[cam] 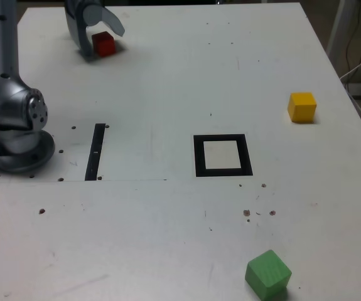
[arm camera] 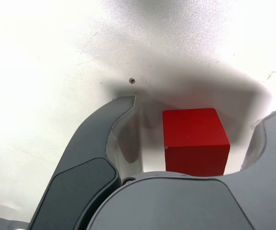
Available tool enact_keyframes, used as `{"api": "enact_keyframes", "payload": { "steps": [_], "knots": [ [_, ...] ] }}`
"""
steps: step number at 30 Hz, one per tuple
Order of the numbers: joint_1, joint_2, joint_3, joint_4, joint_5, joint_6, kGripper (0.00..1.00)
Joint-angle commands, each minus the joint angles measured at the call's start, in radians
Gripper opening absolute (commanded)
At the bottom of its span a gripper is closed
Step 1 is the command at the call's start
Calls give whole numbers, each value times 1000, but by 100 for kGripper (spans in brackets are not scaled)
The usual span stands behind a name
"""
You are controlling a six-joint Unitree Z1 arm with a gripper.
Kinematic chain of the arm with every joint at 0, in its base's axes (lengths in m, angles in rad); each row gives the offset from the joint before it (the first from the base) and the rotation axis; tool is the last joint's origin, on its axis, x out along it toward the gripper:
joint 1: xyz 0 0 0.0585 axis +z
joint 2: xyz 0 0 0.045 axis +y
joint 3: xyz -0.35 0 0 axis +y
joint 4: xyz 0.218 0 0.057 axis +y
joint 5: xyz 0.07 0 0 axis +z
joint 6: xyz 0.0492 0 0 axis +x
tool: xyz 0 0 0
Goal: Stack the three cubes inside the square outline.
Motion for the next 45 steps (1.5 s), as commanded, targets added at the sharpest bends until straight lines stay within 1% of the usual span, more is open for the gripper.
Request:
{"api": "enact_keyframes", "payload": {
  "steps": [1, 4, 9, 23, 28, 34, 39, 45],
  "knots": [
    [0, 2, 0, 3, 1, -3, 64],
    [0, 2, 0, 3, 1, -3, 61],
    [0, 4, 0, 3, 1, -5, 61],
    [-17, -28, 11, -12, 12, -15, 49],
    [-21, -30, 17, -15, 11, -15, 47],
    [-27, -37, 22, -21, 9, -15, 39],
    [-34, -42, 29, -26, 10, -15, 38],
    [-38, -55, 36, -37, 8, -12, 28]
  ]
}}
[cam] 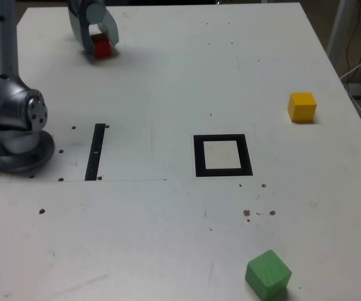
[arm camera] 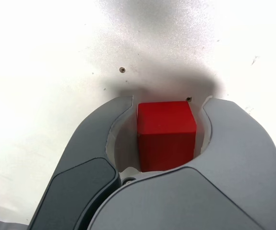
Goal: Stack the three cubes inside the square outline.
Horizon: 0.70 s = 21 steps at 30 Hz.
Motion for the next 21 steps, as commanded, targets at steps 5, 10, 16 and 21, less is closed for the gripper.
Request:
{"api": "enact_keyframes", "payload": {
  "steps": [5, 10, 16, 21],
  "knots": [
    [-6, -22, 9, -9, -5, 4, 26],
    [-13, -39, 16, -20, -13, 11, 20],
    [-40, -75, 22, -32, -21, 23, 10],
    [-64, -108, 24, -37, -21, 29, 6]
  ]
}}
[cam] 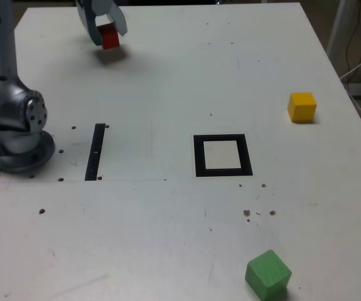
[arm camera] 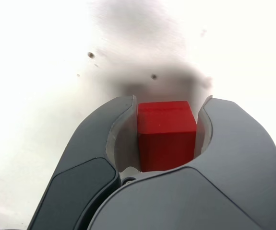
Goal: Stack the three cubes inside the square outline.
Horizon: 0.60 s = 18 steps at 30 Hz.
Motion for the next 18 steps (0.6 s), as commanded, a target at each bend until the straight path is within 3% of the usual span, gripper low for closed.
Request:
{"api": "enact_keyframes", "payload": {
  "steps": [1, 10, 18],
  "knots": [
    [-9, -21, 3, -5, -2, 4, 6],
    [-98, -86, 51, 2, -31, 6, 6],
    [-358, -183, 150, -10, -78, -91, 6]
  ]
}}
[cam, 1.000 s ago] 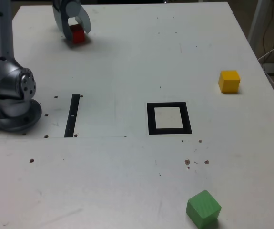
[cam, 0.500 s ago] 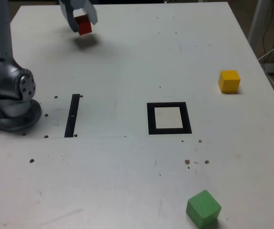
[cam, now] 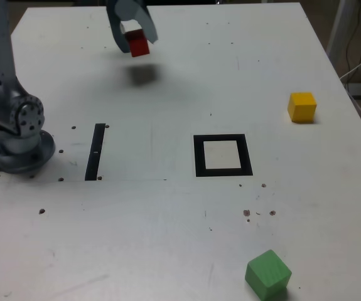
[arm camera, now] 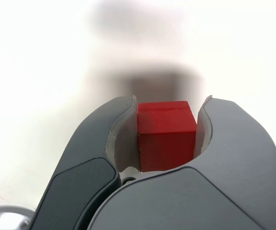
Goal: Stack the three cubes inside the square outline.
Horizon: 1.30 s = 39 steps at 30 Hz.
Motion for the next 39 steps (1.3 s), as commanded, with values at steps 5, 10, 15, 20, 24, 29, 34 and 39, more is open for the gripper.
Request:
{"api": "enact_keyframes", "payload": {
  "steps": [5, 10, 15, 20, 24, 29, 34, 39],
  "knots": [
    [-243, -54, 70, -21, 17, -148, 6],
    [-434, -56, 89, -21, 69, -298, 6],
    [-609, -34, 53, 8, 94, -435, 6],
    [-776, 15, -18, 52, 117, -570, 6],
    [-898, 71, -94, 91, 122, -647, 6],
    [-1008, 123, -178, 134, 116, -713, 6],
    [-1045, 159, -203, 140, 113, -745, 6],
    [-1056, 177, -207, 138, 110, -755, 6]
  ]
}}
